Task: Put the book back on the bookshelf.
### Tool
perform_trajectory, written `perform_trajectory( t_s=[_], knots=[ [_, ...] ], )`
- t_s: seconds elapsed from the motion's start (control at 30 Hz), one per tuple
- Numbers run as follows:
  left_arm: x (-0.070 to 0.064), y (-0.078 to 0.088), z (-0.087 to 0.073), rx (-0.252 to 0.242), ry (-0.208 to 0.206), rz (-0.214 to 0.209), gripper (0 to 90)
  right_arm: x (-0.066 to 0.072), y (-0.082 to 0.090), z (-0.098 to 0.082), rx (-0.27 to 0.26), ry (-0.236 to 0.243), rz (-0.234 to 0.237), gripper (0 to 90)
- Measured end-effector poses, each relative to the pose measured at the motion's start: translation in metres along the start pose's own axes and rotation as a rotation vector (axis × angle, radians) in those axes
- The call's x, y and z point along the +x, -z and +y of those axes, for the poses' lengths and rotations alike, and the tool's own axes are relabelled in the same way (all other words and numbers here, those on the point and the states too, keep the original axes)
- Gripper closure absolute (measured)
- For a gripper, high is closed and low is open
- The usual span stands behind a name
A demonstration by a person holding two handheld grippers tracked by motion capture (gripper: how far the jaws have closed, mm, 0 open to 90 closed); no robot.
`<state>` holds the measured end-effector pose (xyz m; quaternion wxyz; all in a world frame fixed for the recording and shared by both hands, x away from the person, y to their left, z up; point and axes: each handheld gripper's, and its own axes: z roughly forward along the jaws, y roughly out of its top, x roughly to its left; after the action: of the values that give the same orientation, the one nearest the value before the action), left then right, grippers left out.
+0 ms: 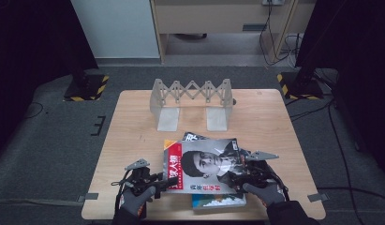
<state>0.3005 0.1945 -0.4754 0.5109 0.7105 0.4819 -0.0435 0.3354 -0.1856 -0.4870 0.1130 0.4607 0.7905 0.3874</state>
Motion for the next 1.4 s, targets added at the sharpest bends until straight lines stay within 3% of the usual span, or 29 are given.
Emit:
perform_trajectory(
  t_s=[0.2, 0.27, 0.3, 0.37, 0.47, 0.63, 0.8, 0.87, 1.13, 1.4],
  knots=[
    [0.002, -0.015, 0.007, 0.041, 0.01, -0.013, 40.5, 0.0, 0.0, -0.001, -0.008, -0.012, 0.008, 15.6],
    [0.003, -0.016, 0.009, 0.038, 0.014, -0.036, 40.7, 0.0, -0.001, -0.001, -0.008, -0.013, 0.009, 15.4],
    [0.003, -0.015, 0.011, 0.023, 0.016, -0.067, 41.8, 0.0, -0.001, -0.001, -0.01, -0.012, 0.008, 14.7],
    [0.002, -0.016, 0.012, 0.021, 0.01, -0.077, 42.8, 0.0, -0.001, -0.001, -0.012, -0.011, 0.007, 14.5],
    [0.001, -0.019, 0.012, 0.047, -0.014, -0.069, 49.4, 0.0, -0.001, -0.001, -0.012, -0.029, 0.013, 14.4],
    [0.003, -0.02, 0.012, 0.068, -0.006, -0.058, 60.7, -0.002, -0.001, -0.001, -0.016, -0.033, 0.018, 14.4],
    [0.007, -0.017, 0.014, 0.056, 0.041, -0.071, 70.9, -0.003, 0.001, 0.001, -0.023, -0.06, 0.034, 14.4],
    [0.011, -0.014, 0.016, 0.035, 0.079, -0.117, 73.6, -0.004, 0.001, 0.001, -0.025, -0.065, 0.04, 14.5],
    [0.011, -0.011, 0.02, 0.027, 0.097, -0.132, 77.3, -0.008, 0.002, 0.003, -0.034, -0.088, 0.064, 15.4],
    [0.014, -0.003, 0.036, -0.044, 0.125, -0.168, 82.6, -0.018, 0.009, 0.004, -0.059, -0.12, 0.046, 14.7]
  ],
)
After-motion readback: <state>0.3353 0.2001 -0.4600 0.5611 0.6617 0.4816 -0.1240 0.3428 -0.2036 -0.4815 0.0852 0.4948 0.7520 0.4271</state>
